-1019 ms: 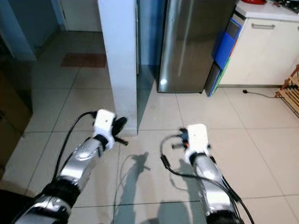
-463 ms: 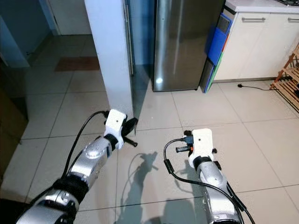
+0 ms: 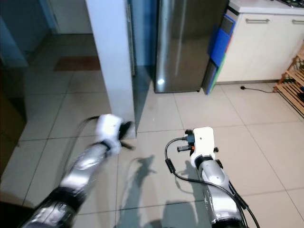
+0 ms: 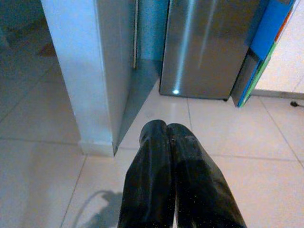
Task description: Setting the table
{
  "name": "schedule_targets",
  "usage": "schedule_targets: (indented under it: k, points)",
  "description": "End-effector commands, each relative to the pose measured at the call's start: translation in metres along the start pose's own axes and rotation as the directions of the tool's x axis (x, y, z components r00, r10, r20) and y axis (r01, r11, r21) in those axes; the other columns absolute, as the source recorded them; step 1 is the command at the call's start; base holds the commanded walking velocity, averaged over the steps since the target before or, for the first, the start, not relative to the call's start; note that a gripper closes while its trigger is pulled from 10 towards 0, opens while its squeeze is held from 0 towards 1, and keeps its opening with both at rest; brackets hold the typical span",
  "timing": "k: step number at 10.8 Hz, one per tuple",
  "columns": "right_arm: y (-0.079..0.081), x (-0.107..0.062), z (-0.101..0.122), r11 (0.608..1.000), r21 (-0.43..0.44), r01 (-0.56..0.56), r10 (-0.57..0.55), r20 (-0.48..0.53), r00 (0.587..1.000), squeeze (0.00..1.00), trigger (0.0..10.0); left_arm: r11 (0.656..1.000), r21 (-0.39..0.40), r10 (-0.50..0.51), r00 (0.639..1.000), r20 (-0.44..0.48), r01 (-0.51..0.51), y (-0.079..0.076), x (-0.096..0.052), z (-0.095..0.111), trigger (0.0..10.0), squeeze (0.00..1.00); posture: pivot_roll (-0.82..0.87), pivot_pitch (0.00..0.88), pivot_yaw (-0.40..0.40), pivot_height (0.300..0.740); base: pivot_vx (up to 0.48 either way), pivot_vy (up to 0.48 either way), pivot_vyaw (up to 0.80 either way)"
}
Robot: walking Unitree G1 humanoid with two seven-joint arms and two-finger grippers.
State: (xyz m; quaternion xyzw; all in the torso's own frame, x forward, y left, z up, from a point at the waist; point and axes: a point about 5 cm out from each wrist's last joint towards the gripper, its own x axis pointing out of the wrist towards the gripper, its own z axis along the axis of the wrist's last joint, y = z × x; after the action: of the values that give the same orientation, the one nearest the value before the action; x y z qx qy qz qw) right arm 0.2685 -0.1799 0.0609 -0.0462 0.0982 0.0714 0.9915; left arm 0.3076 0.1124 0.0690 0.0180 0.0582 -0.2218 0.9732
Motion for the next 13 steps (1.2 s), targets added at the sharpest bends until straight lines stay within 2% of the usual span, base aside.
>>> schedule_targets:
  k: [1,2,3,4,5,6,7,10,11,12,13]
  points:
    - [-0.002,-0.003,0.003,1.000,-0.001,-0.008,0.008,0.014,1.000,0.00,10.0,1.000,0.004,-0.008,1.000,-0.004,0.008,0.006,-0.008,0.001,10.0,0.00,-0.03,0.000,-0.006,0.740,0.000,0.000,0.00]
    - [-0.003,-0.010,-0.001,1.000,-0.007,-0.023,0.024,0.007,1.000,0.00,10.0,0.999,0.019,-0.026,0.999,-0.030,0.026,0.008,-0.024,-0.007,10.0,0.00,-0.02,0.000,-0.004,0.740,0.000,0.000,0.00]
    - [-0.008,-0.023,-0.009,0.999,0.004,-0.049,0.049,-0.014,0.999,0.00,10.0,0.998,0.038,-0.052,0.996,-0.071,0.055,0.011,-0.055,-0.021,10.0,0.00,-0.02,0.000,-0.004,0.740,0.000,0.000,0.00]
    - [-0.011,-0.030,-0.014,0.998,0.025,-0.061,0.061,-0.021,0.998,0.00,10.0,0.996,0.042,-0.072,0.995,-0.066,0.074,0.006,-0.065,-0.023,10.0,0.00,-0.01,0.000,-0.012,0.740,0.000,0.000,0.00]
    - [-0.007,-0.031,-0.013,0.997,0.044,-0.066,0.067,-0.001,0.998,0.00,10.0,0.989,0.130,-0.065,0.998,-0.023,0.068,-0.001,-0.058,-0.014,10.0,0.00,-0.01,0.000,-0.019,0.740,0.000,0.000,0.00]
    - [-0.002,-0.028,-0.009,0.996,0.046,-0.076,0.075,0.012,0.997,0.00,10.0,0.995,0.071,-0.072,0.997,-0.019,0.074,-0.006,-0.052,-0.011,10.0,0.00,-0.01,0.000,-0.017,0.740,0.000,0.000,0.00]
    - [-0.001,-0.025,-0.006,0.995,0.058,-0.080,0.079,0.024,0.997,0.00,10.0,0.994,0.062,-0.086,0.996,-0.014,0.086,-0.008,-0.049,-0.008,10.0,0.00,-0.01,0.000,-0.015,0.740,0.000,0.000,0.00]
    - [0.004,-0.016,-0.001,0.995,0.039,-0.097,0.095,0.037,0.995,0.00,10.0,0.995,0.090,-0.042,0.998,-0.038,0.046,-0.005,-0.034,-0.009,10.0,0.00,-0.02,0.000,-0.016,0.740,0.000,0.000,0.00]
    - [0.004,-0.015,0.000,0.995,0.039,-0.096,0.094,0.042,0.995,0.00,10.0,0.995,0.086,-0.051,0.998,-0.041,0.054,-0.006,-0.034,-0.011,10.0,0.00,-0.02,0.000,-0.016,0.740,0.000,0.000,0.00]
    - [0.003,-0.015,0.000,0.996,0.042,-0.079,0.077,0.041,0.996,0.00,10.0,0.997,0.049,-0.055,0.998,-0.043,0.057,-0.007,-0.034,-0.013,10.0,0.00,-0.02,0.000,-0.016,0.740,0.000,0.000,0.00]
    - [0.003,-0.014,-0.001,0.996,0.037,-0.079,0.077,0.033,0.996,0.00,10.0,0.997,0.057,-0.055,0.998,-0.038,0.057,-0.008,-0.032,-0.012,10.0,0.00,-0.02,0.000,-0.016,0.740,0.000,0.000,-0.60]
